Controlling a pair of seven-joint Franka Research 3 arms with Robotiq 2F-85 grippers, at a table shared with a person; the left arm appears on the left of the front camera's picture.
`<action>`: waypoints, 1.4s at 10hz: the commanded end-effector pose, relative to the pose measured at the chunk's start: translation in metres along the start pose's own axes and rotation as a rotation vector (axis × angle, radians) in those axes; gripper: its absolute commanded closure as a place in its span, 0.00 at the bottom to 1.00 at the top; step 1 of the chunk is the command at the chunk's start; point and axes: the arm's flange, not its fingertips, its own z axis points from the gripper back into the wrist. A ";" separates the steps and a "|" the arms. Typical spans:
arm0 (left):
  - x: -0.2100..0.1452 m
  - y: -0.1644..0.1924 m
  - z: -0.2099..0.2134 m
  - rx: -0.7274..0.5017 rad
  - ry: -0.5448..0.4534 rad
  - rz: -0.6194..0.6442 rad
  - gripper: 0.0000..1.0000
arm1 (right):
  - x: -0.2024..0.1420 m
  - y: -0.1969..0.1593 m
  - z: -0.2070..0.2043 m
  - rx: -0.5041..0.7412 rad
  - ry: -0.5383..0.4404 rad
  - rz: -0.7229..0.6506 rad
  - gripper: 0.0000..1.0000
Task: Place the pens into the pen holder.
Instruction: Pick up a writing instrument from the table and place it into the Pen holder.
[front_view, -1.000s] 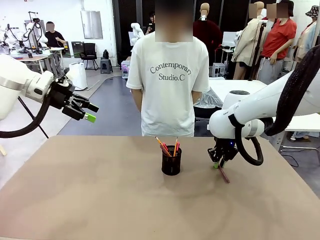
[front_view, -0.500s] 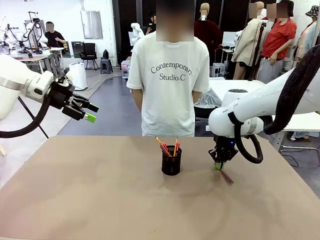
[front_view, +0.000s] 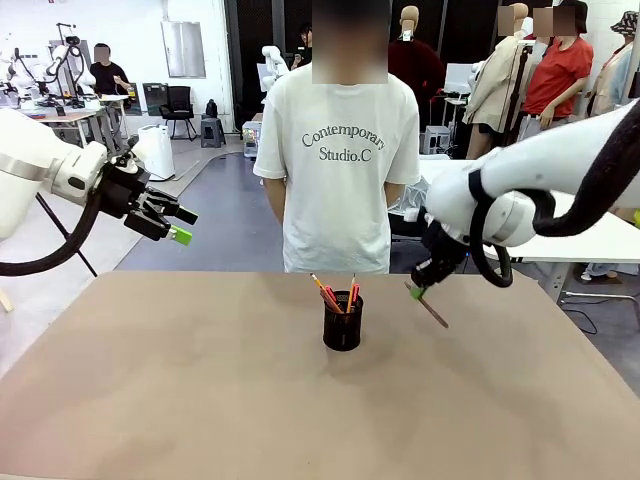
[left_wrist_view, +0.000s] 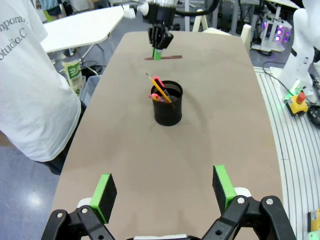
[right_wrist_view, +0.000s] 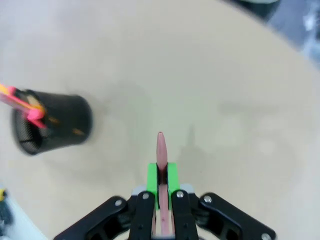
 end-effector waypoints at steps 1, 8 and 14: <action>0.001 -0.001 0.001 -0.002 0.000 0.006 0.00 | -0.012 -0.005 0.026 0.188 -0.139 0.156 1.00; 0.001 -0.001 0.001 -0.002 0.000 0.006 0.00 | -0.018 -0.010 0.095 0.129 -0.818 0.559 1.00; 0.001 -0.001 0.001 -0.002 0.000 0.006 0.00 | -0.009 -0.028 0.111 0.123 -0.882 0.478 1.00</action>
